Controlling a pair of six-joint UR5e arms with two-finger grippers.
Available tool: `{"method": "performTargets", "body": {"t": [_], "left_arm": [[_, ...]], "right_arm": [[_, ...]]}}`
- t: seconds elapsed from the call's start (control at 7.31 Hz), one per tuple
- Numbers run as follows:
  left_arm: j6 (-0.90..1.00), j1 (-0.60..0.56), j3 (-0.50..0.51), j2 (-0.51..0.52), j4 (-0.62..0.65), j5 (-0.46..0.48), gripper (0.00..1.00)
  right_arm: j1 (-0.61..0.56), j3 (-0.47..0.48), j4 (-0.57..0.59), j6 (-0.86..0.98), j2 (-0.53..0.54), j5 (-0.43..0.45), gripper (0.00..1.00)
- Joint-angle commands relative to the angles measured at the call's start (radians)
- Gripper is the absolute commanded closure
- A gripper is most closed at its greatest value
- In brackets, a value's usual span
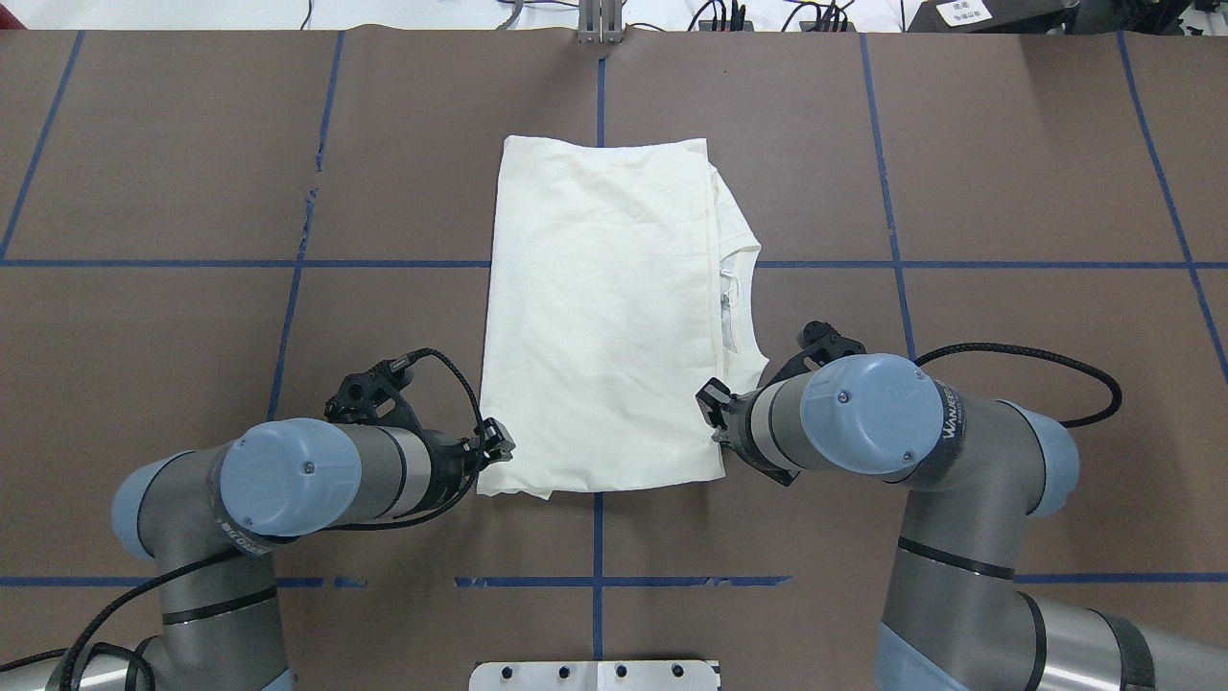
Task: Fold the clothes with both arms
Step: 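Grasp the shirt edges nearest the robot with both grippers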
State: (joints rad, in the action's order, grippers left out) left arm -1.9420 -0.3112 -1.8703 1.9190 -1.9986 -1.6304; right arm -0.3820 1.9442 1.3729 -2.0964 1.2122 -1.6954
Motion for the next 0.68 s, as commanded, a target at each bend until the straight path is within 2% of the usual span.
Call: {"method": "performTargets", "body": {"t": [0.0,0.14,0.41,0.55], "left_arm": [[0.002,0.009,0.022,0.002,-0.002,0.001,0.39],[0.002,0.011,0.026,0.006,-0.002,0.001,0.42],[-0.003,0.033,0.04,0.009,0.0,0.035,0.53],[-0.006,0.035,0.042,0.009,-0.002,0.035,0.69]], "right_arm": [[-0.006,-0.004,0.0,0.018,0.0,0.003,1.0],[-0.006,-0.005,0.0,0.021,0.001,0.003,1.0],[-0.008,-0.005,0.0,0.021,0.001,0.003,1.0],[-0.008,-0.005,0.0,0.021,0.001,0.003,1.0]]}}
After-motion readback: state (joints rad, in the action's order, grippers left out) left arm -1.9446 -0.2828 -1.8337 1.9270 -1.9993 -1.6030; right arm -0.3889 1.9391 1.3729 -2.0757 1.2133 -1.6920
